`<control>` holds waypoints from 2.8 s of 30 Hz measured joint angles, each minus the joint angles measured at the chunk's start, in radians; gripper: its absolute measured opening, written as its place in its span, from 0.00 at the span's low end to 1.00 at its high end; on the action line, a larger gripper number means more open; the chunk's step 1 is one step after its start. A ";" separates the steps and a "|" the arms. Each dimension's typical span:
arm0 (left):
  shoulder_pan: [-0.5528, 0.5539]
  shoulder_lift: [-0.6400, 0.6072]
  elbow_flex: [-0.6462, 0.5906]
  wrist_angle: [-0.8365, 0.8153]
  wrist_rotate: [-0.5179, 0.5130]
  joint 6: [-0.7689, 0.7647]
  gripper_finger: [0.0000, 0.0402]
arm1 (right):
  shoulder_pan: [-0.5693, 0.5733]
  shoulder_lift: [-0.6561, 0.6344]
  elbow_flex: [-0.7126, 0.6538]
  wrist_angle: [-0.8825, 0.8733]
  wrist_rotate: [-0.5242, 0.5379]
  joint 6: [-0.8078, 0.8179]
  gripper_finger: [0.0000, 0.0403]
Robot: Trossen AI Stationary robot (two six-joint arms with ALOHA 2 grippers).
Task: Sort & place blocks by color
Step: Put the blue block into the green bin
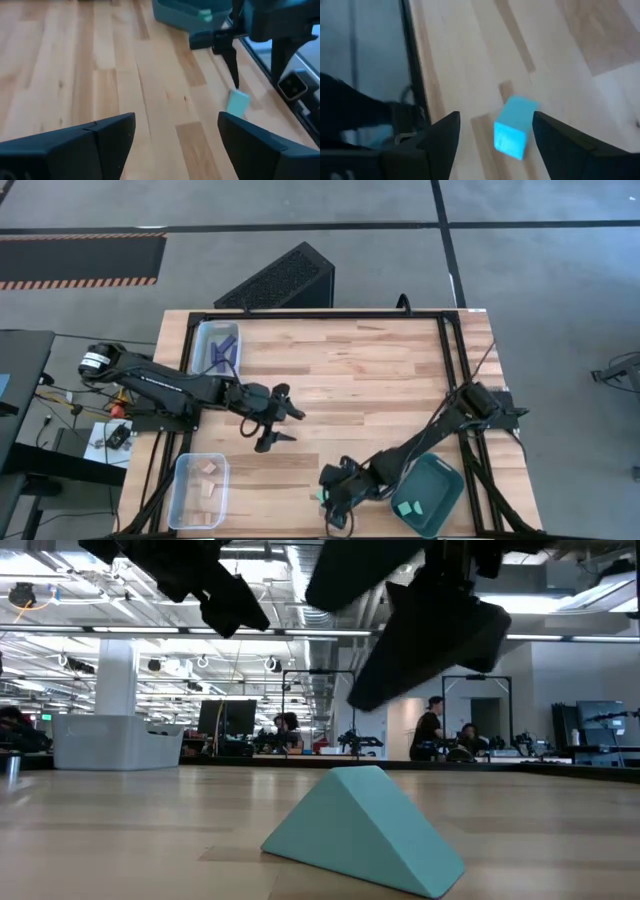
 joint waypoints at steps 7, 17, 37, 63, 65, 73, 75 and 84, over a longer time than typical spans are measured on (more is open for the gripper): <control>-0.030 0.070 0.000 -0.006 -0.001 -0.023 0.68 | 0.020 0.133 0.161 -0.167 0.009 0.028 0.69; -0.049 0.116 0.000 0.017 0.005 -0.091 0.68 | 0.007 0.201 0.213 -0.224 -0.070 0.085 0.65; 0.010 0.119 0.000 0.174 0.092 -0.677 0.68 | 0.012 0.094 0.211 -0.508 0.037 0.008 0.34; 0.055 0.556 0.262 0.668 0.344 -1.060 0.68 | 0.015 -0.161 0.219 -0.849 0.299 -0.078 0.33; 0.065 0.556 0.277 0.631 0.357 -1.059 0.68 | 0.021 -0.161 0.226 -0.880 0.300 -0.068 0.33; 0.075 0.557 0.326 0.575 0.412 -0.991 0.68 | 0.055 -0.179 0.229 -0.955 0.332 -0.020 0.33; 0.076 0.557 0.334 0.528 0.388 -0.973 0.68 | 0.058 -0.178 0.229 -0.956 0.330 -0.019 0.33; 0.077 0.557 0.338 0.533 0.257 -0.900 0.68 | 0.061 -0.189 0.245 -0.942 0.380 -0.042 0.33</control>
